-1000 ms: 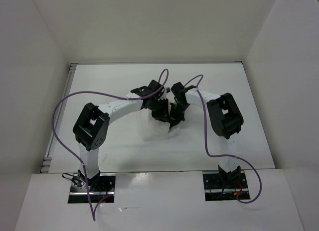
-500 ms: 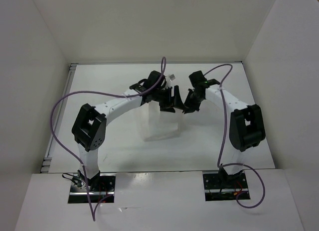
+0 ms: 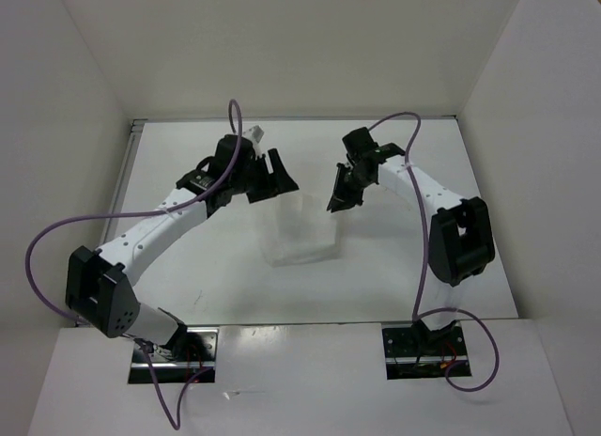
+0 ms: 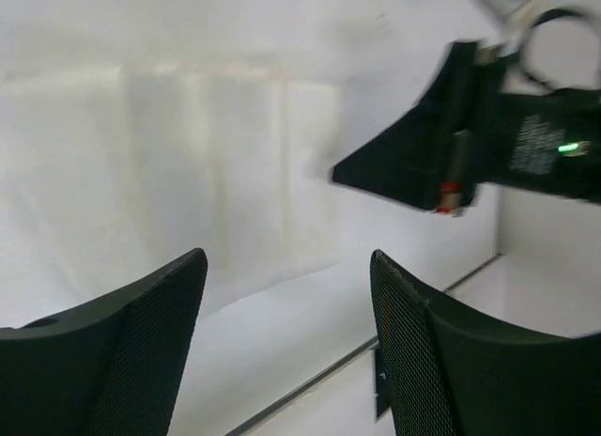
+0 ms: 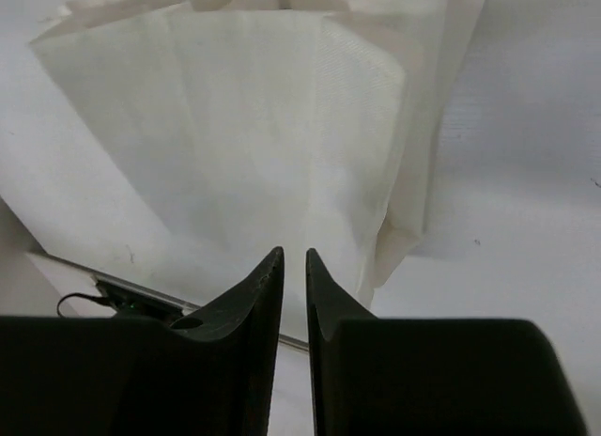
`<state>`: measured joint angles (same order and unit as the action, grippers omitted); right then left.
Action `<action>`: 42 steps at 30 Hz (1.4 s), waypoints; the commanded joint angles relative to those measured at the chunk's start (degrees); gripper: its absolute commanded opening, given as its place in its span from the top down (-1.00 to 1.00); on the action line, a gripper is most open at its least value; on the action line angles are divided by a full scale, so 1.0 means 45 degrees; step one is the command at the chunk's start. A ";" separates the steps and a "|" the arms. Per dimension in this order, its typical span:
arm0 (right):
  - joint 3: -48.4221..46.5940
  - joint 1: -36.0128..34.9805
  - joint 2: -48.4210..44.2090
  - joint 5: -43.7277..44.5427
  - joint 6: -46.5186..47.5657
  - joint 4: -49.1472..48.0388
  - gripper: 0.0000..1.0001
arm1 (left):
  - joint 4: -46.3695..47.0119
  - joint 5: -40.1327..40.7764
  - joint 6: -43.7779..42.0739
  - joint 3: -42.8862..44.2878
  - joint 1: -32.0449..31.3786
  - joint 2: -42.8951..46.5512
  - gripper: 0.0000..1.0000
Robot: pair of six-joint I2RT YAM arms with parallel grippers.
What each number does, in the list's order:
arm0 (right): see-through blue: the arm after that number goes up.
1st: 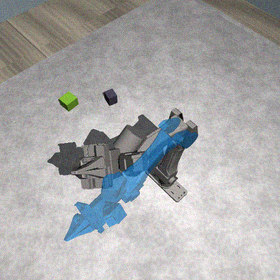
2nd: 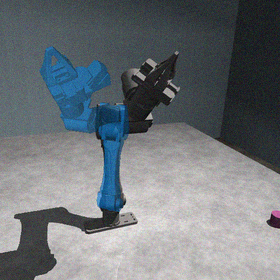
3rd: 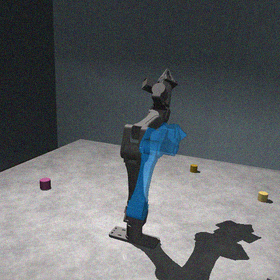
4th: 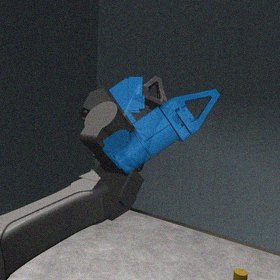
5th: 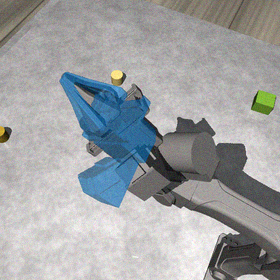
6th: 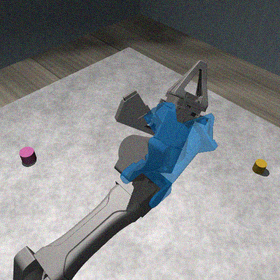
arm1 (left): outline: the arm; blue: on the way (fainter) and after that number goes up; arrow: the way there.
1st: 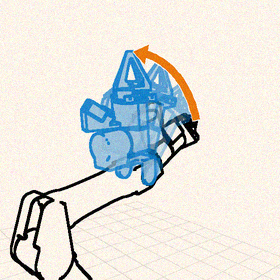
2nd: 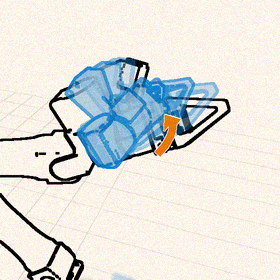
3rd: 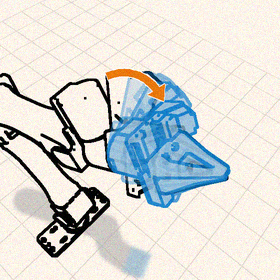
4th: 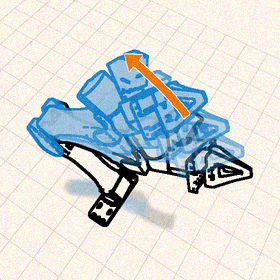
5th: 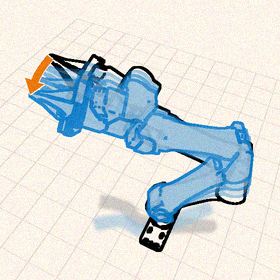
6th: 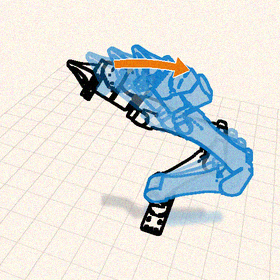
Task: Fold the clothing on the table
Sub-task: Fold the skirt
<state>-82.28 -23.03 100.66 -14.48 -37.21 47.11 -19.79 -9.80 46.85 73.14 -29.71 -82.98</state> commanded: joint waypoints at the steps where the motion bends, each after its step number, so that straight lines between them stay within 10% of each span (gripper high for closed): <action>1: 0.0352 0.0039 0.0794 -0.0066 0.0592 -0.0391 0.59 | -0.0348 0.0655 0.0214 -0.1426 -0.0037 0.0042 -0.55; 8: 0.3965 0.1133 0.0697 -0.0376 0.0593 -0.1913 0.62 | -0.0602 0.0946 0.0214 -0.2309 -0.0037 0.0411 -0.55; 16: 0.2917 0.1133 0.0758 -0.0183 0.0593 -0.1956 0.62 | -0.1168 0.1845 0.0077 -0.3010 0.0080 0.1075 -0.59; 24: 0.3749 0.1640 -0.2576 0.3855 -0.0790 -0.0391 0.37 | -0.2712 0.3528 -0.0040 -0.4240 0.0334 0.2364 -0.75; 42: 0.7463 -0.0117 -0.9633 0.5034 -0.3899 -0.1620 0.13 | -0.0953 0.2296 0.0390 -0.5805 0.1329 0.5473 -0.99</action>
<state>-49.47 -23.38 59.00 5.67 -53.19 41.93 -25.82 1.93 48.40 47.81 -24.71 -57.54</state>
